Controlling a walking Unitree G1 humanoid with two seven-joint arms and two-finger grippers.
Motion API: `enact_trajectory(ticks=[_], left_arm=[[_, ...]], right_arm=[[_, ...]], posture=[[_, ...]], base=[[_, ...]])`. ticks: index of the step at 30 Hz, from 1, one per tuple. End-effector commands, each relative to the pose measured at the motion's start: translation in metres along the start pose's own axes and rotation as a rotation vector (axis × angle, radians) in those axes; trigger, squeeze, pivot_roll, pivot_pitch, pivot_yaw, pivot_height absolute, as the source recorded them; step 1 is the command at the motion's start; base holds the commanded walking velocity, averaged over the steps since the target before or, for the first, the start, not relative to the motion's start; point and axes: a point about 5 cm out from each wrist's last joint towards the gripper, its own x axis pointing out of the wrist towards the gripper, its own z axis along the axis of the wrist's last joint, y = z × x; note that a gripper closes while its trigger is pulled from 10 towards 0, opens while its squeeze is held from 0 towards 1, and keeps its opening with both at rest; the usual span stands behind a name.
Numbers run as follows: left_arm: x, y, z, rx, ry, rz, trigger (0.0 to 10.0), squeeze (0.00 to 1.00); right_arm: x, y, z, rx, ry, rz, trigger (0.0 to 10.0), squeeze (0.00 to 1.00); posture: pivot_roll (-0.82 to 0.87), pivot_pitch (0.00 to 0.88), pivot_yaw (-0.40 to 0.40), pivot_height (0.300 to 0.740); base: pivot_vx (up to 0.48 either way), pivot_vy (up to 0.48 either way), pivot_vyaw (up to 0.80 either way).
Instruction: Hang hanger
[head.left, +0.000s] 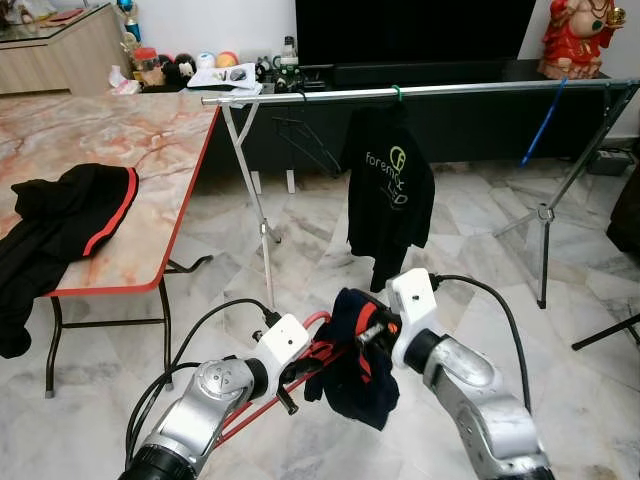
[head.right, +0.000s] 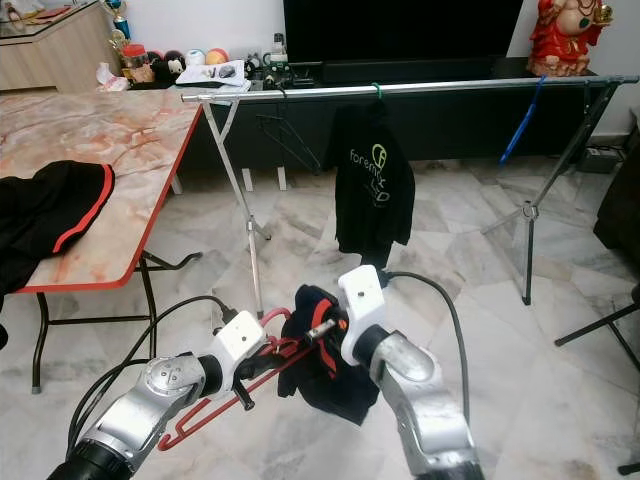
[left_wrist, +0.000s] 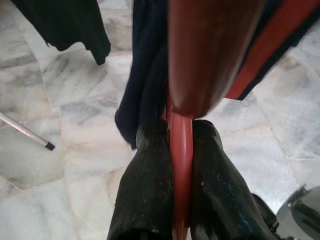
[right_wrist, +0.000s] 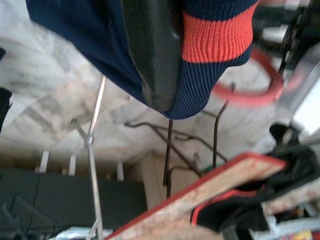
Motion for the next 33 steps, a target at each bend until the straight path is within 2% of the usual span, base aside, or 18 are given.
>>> enact_trajectory(ticks=[1, 3, 5, 12, 17, 20, 25, 28, 29, 30, 31, 33], left_arm=[[-0.001, 0.006, 0.002, -0.002, -0.017, 0.026, 10.0, 0.00], [0.000, 0.006, 0.005, -0.018, -0.036, 0.029, 10.0, 0.00], [0.000, 0.005, 0.006, -0.021, -0.041, 0.027, 10.0, 0.00], [0.000, 0.006, 0.008, -0.044, -0.063, 0.026, 10.0, 0.00], [0.000, 0.005, 0.008, -0.047, -0.069, 0.025, 10.0, 0.00], [0.000, 0.005, 0.008, -0.049, -0.071, 0.019, 10.0, 0.00], [0.001, 0.004, 0.009, -0.053, -0.075, 0.014, 10.0, 0.00], [0.001, 0.004, 0.009, -0.054, -0.078, 0.013, 10.0, 0.00], [0.001, 0.004, 0.009, -0.055, -0.079, 0.012, 10.0, 0.00], [0.001, 0.003, 0.010, -0.056, -0.081, 0.011, 10.0, 0.00], [0.001, 0.003, 0.010, -0.058, -0.083, 0.008, 10.0, 0.00], [0.002, 0.002, 0.010, -0.058, -0.084, -0.001, 10.0, 0.00]], right_arm=[[0.001, 0.006, 0.002, -0.007, 0.004, 0.029, 10.0, 0.00], [-0.004, 0.006, -0.014, -0.052, 0.081, 0.043, 10.0, 0.00], [-0.006, 0.009, -0.015, -0.080, 0.076, 0.081, 10.0, 0.00], [-0.018, 0.021, -0.005, -0.132, 0.040, 0.249, 10.0, 0.00], [-0.029, 0.022, -0.006, -0.170, 0.067, 0.333, 10.0, 0.00], [-0.039, 0.034, -0.005, -0.185, 0.042, 0.456, 10.0, 0.00], [-0.041, 0.034, -0.004, -0.186, 0.041, 0.466, 10.0, 0.00], [-0.041, 0.030, -0.004, -0.199, 0.034, 0.441, 10.0, 0.00], [-0.039, 0.024, -0.003, -0.215, 0.032, 0.394, 10.0, 0.00], [-0.036, 0.014, -0.003, -0.233, 0.036, 0.315, 10.0, 0.00], [-0.031, -0.008, 0.000, -0.262, 0.033, 0.150, 10.0, 0.00], [-0.027, -0.027, 0.008, -0.272, 0.003, 0.003, 10.0, 0.00]], posture=[[0.08, 0.079, 0.037, 0.740], [0.08, 0.079, 0.037, 0.740], [0.08, 0.079, 0.037, 0.740], [0.08, 0.080, 0.036, 0.740], [0.08, 0.081, 0.036, 0.740], [0.08, 0.081, 0.036, 0.740], [0.07, 0.077, 0.038, 0.740], [0.07, 0.076, 0.037, 0.740], [0.07, 0.076, 0.037, 0.740], [0.07, 0.077, 0.038, 0.740], [0.07, 0.076, 0.039, 0.740], [0.07, 0.075, 0.039, 0.740]], base=[[0.000, 0.000, 0.00], [0.000, 0.000, 0.00], [0.000, 0.000, 0.00], [0.000, 0.000, 0.00], [0.000, 0.000, 0.00], [0.000, 0.000, 0.00], [0.000, 0.000, 0.00], [0.000, 0.000, 0.00], [0.000, 0.000, 0.00], [0.000, 0.000, 0.00], [0.000, 0.000, 0.00], [0.000, 0.000, 0.00]])
